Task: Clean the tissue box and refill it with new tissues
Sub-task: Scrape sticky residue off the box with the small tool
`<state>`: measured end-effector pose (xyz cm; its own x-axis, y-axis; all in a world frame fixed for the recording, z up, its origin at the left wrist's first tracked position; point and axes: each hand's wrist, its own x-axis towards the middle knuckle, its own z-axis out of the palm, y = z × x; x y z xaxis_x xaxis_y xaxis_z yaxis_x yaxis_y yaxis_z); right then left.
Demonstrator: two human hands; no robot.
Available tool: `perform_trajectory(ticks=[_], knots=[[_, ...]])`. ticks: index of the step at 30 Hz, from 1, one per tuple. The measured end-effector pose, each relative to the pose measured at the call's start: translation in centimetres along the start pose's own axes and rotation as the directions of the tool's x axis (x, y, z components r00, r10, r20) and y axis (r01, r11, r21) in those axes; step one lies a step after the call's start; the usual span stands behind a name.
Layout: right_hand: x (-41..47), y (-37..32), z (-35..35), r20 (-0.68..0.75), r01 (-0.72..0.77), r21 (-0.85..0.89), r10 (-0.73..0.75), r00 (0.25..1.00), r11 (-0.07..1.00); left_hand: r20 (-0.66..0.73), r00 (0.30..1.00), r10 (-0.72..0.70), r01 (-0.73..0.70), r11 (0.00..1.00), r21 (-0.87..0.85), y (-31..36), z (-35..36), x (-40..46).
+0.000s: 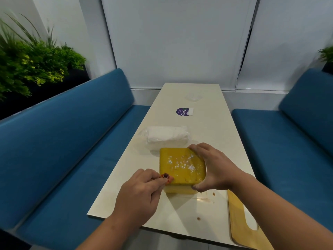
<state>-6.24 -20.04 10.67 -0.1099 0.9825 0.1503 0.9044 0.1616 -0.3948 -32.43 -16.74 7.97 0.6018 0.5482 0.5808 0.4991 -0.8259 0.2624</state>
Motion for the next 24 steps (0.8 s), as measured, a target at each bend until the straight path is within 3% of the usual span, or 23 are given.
perform_trajectory(ticks=[3,8,13,19,24], knots=[[-0.1,0.1,0.2,-0.009,0.001,0.003,-0.001,1.000,1.000,-0.008,1.000,0.017,-0.016,1.000,0.025,0.3,0.1,0.0],[0.0,0.1,0.4,-0.012,0.018,0.009,-0.018,1.000,1.000,0.089,0.979,0.183,-0.191,0.978,0.089,4.0,1.8,2.5],[-0.3,0.5,0.2,-0.018,0.024,0.045,-0.023,1.000,0.999,0.097,0.974,0.205,-0.213,0.973,0.086,3.9,1.8,3.3],[0.2,1.0,0.4,0.047,0.020,0.094,-0.024,0.999,0.995,0.081,0.989,0.125,-0.134,0.984,0.116,-0.6,-0.4,1.3],[0.4,1.9,0.6,0.061,0.007,0.110,-0.014,0.998,0.994,0.096,0.979,0.181,-0.191,0.976,0.106,-0.3,-0.1,2.0]])
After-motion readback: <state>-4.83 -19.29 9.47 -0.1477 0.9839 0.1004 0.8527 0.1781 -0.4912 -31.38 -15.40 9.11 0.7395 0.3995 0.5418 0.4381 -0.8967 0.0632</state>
